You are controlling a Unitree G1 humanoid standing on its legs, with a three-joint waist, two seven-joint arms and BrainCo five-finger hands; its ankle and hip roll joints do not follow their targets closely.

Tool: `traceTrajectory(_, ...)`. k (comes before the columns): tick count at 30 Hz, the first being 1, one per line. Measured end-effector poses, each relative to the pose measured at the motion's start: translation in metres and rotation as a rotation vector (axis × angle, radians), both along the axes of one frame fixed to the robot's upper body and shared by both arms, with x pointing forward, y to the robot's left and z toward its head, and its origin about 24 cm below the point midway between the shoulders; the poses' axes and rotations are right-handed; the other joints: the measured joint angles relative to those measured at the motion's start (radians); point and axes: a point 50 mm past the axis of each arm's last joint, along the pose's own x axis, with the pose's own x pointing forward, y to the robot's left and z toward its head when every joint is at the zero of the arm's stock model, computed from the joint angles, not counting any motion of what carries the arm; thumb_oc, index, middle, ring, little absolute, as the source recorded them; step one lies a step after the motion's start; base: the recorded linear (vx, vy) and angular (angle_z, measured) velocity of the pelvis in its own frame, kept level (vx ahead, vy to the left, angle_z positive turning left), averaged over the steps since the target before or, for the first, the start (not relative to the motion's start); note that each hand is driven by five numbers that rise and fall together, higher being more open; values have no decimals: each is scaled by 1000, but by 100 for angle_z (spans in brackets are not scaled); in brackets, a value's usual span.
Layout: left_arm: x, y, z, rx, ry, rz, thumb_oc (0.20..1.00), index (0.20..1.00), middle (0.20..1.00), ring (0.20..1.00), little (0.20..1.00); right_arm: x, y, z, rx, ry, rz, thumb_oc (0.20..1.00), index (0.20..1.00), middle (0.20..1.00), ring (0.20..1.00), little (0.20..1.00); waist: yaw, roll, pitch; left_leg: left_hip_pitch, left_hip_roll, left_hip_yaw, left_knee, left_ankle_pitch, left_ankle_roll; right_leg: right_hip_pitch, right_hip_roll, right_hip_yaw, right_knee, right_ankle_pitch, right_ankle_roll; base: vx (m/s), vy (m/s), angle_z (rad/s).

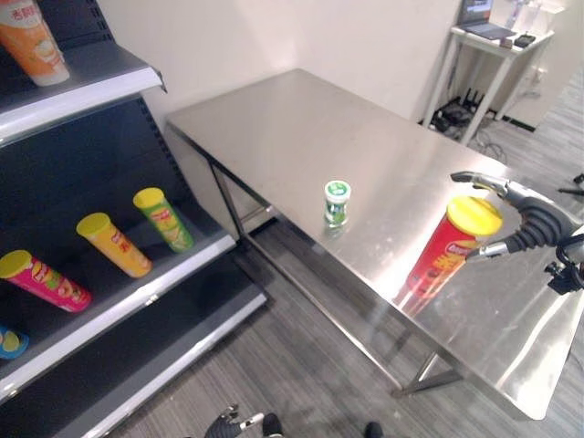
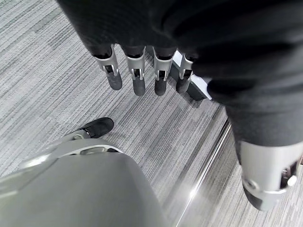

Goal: Put the goods on the table back onto the shelves and tidy them up.

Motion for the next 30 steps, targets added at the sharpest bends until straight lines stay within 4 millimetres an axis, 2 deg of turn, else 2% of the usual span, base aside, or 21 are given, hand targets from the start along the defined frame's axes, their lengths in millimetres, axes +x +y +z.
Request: traceTrajectory(30, 0, 0, 0, -1, 0, 0, 1000, 1000, 1000, 1000, 1000, -3, -2, -12, -62, 85, 7, 1000, 1000, 1000, 1000, 1000, -1, -9, 2, 2, 0, -1, 0, 0, 0, 4, 0, -2, 0, 0, 0, 0, 0, 0)
